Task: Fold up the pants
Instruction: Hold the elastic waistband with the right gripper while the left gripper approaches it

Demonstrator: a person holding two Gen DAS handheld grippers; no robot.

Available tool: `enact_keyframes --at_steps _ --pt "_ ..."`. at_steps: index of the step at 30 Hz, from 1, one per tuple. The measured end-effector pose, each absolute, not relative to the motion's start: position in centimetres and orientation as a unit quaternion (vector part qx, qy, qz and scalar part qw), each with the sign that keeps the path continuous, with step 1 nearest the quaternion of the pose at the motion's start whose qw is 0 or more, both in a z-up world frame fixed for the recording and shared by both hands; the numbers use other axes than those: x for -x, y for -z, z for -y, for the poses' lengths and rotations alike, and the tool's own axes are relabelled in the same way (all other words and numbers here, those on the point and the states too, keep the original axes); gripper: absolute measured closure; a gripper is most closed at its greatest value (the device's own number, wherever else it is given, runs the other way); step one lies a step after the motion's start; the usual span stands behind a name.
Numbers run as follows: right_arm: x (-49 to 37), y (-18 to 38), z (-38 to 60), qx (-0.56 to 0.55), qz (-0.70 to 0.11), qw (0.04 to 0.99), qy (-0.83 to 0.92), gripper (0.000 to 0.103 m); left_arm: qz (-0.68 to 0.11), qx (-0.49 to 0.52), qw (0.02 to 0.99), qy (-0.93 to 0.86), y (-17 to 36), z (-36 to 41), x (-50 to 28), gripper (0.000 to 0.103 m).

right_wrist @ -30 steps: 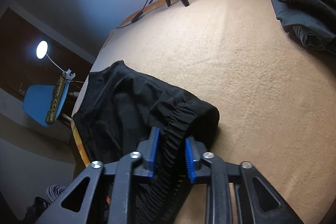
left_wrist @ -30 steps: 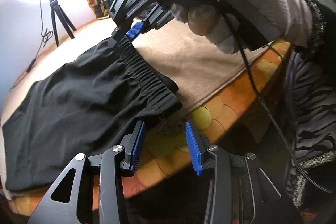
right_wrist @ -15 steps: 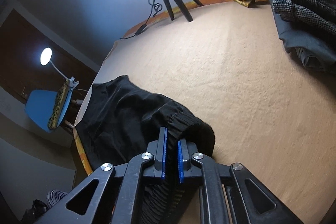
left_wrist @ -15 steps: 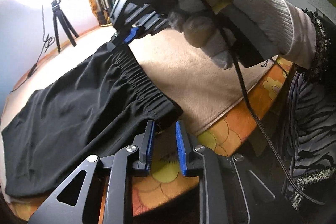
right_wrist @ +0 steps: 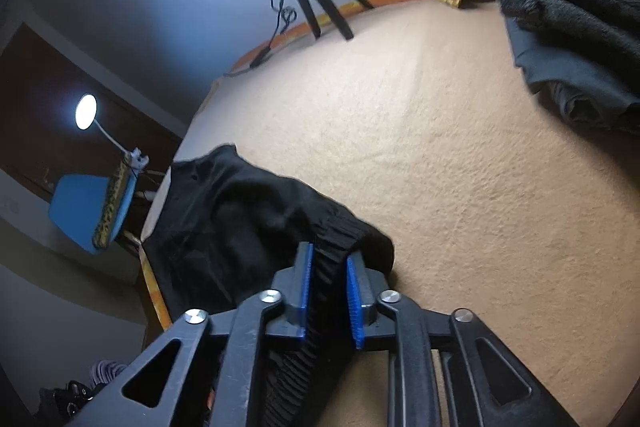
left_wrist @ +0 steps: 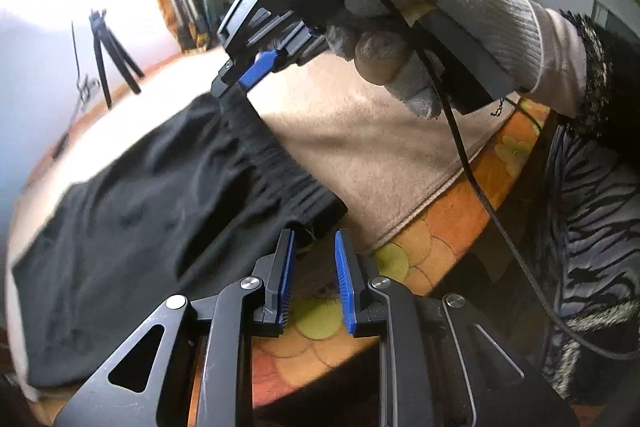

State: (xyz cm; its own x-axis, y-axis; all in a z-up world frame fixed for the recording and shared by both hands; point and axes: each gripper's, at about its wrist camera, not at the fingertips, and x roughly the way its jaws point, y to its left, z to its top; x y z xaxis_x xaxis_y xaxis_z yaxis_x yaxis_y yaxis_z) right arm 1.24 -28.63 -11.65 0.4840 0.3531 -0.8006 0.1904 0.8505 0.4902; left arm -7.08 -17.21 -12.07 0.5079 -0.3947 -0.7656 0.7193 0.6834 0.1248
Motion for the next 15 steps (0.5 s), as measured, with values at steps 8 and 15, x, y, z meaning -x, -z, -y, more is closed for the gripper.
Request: enact_keyframes --at_steps 8,15 --pt "-0.9 11.8 30.4 -0.306 -0.493 0.814 -0.032 0.062 -0.374 -0.245 0.824 0.348 13.2 18.8 6.3 0.070" --pt "-1.1 13.3 31.0 -0.322 -0.502 0.802 -0.033 0.061 -0.391 -0.247 0.813 0.355 14.0 19.3 5.7 0.066"
